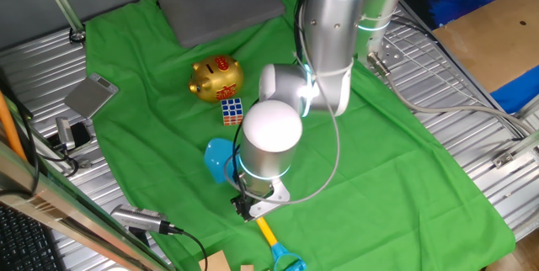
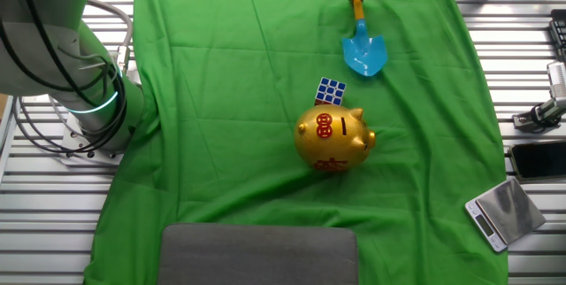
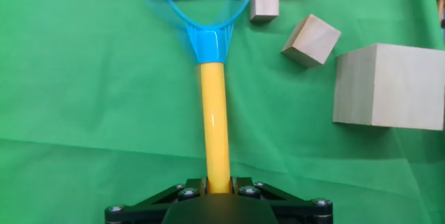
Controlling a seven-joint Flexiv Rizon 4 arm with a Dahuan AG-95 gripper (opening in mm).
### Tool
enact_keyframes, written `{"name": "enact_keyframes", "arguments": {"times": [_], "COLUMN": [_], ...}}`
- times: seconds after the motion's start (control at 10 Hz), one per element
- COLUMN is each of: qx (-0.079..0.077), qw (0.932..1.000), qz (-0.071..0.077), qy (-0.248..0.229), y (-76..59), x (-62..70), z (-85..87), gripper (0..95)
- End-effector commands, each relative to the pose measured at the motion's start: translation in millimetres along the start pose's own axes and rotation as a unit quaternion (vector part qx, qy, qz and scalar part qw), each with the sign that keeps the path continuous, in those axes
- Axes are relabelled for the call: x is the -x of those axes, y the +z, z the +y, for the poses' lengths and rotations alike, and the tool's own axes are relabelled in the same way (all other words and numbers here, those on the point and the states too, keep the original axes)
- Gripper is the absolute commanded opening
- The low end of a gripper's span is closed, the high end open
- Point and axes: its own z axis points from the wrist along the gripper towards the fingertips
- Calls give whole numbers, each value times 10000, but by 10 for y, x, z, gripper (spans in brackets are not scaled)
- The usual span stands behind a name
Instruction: Use a shovel to scoop up an object
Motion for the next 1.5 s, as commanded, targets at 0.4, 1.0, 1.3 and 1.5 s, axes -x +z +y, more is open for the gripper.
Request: {"name": "enact_keyframes", "arguments": {"times": [0.4,1.0,1.3,1.5], "qx": [131,144,129,129], "qw": [9998,9998,9999,9999], "qz": [46,47,27,41], "qy": [166,108,12,10], "y": [-90,-99,-89,-87], "x": [-39,-77,-88,-89], "z": [165,387,471,479], "gripper": [0,0,0,0]}}
